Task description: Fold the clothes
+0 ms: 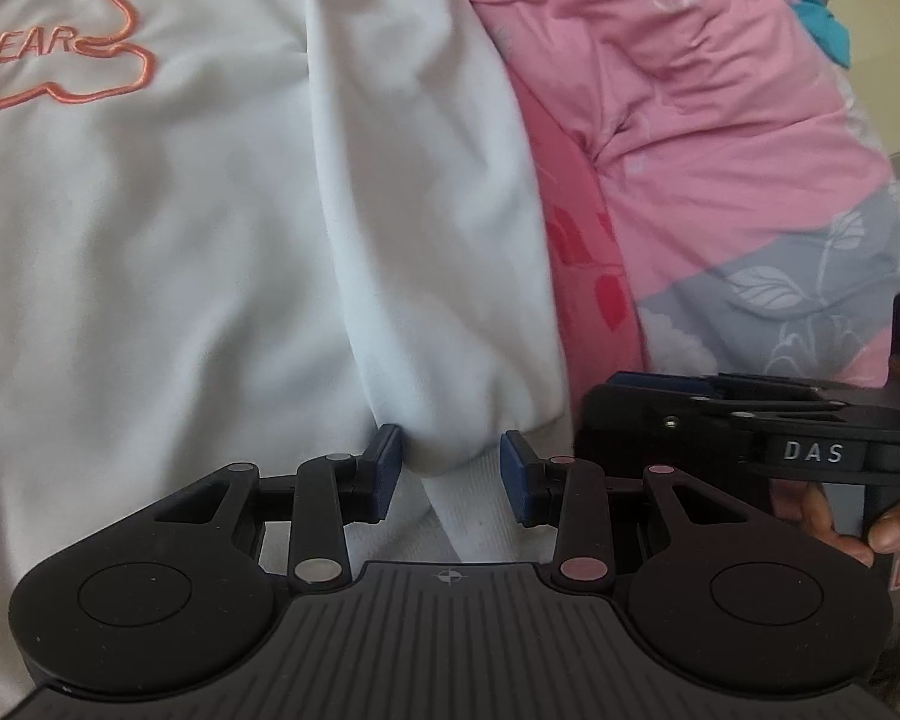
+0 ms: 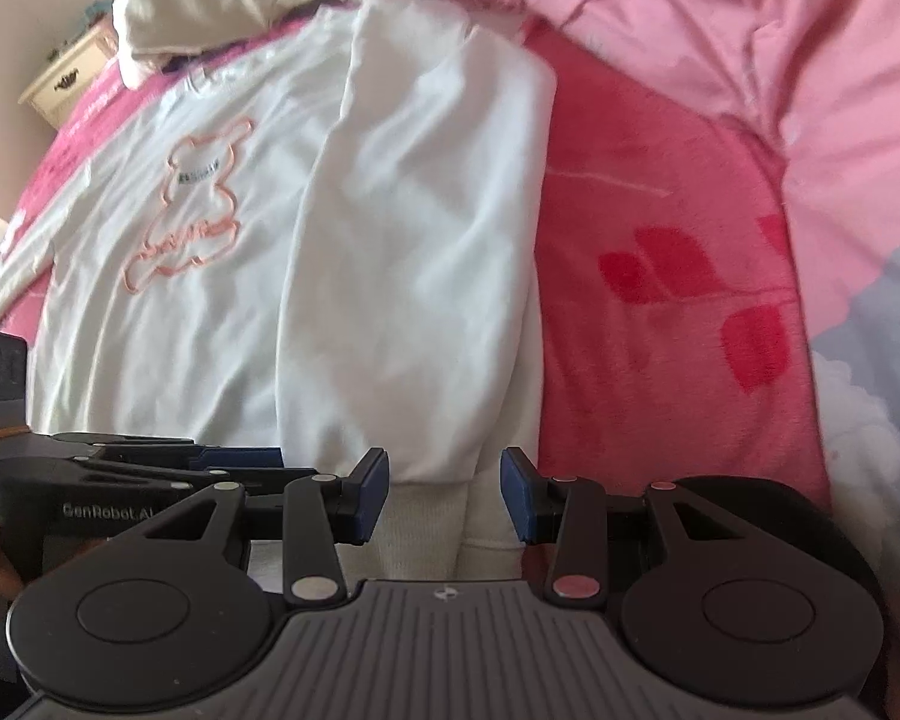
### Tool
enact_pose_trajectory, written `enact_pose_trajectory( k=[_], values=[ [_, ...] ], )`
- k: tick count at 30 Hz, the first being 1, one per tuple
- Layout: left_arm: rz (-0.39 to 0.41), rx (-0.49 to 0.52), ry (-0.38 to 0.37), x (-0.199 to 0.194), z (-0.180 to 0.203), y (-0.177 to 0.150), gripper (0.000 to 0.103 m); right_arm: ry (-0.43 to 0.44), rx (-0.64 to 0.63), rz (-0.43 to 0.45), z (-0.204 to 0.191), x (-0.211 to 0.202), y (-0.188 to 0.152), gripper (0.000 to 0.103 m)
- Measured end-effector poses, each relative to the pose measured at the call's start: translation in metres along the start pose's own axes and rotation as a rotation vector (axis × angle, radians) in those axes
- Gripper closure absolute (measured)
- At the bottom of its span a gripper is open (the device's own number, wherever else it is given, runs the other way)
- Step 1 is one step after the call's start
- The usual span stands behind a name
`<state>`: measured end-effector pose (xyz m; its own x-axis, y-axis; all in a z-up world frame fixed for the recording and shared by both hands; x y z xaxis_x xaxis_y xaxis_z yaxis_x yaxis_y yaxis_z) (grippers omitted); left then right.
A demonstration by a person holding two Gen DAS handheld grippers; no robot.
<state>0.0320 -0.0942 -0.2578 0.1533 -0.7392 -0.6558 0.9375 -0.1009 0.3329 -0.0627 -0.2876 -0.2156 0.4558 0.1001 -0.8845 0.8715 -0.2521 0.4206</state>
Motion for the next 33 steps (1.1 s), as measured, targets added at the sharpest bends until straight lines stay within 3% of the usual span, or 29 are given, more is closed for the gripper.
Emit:
enact_pose_trajectory(
  k=[4, 9, 17, 18, 23, 28, 33],
  values=[
    [0.005, -0.016, 0.009, 0.005, -0.001, 0.000, 0.072, 0.005, -0.025, -0.057, -0.001, 0.014, 0.001, 0.059],
    [0.036, -0.023, 0.002, 0.008, -0.001, 0.004, 0.096, 0.060, -0.006, -0.112, 0.000, 0.014, -0.002, 0.053],
    [0.042, -0.162, -0.025, 0.003, -0.015, 0.009, 0.098, 0.072, -0.053, -0.189, -0.007, 0.038, -0.011, 0.053],
    [0.043, -0.171, -0.023, 0.004, -0.017, 0.009, 0.098, 0.075, -0.051, -0.196, -0.007, 0.041, -0.012, 0.054],
    [0.079, -0.190, -0.017, -0.005, -0.019, 0.013, 0.098, 0.112, -0.038, -0.113, -0.011, 0.032, -0.003, 0.092],
    [0.168, -0.115, -0.078, -0.047, -0.003, 0.035, 0.098, 0.179, -0.063, -0.003, -0.031, -0.007, 0.014, 0.094],
    [0.084, -0.051, -0.051, -0.052, -0.004, 0.015, 0.098, 0.188, -0.142, -0.059, -0.046, -0.009, -0.007, 0.094]
  ],
)
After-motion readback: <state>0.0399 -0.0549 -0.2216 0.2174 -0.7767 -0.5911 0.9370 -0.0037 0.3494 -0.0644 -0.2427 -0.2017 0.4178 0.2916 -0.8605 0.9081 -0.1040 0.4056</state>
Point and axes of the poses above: each gripper's, at about its wrist camera, not at the fingertips, and x roughly the way its jaws point, z to its right, y to its top, the point moved 7 cm from there along x, roughly the way its jaws point, and after that the axes turned 9 degrees about z, right-handed, at the moved point
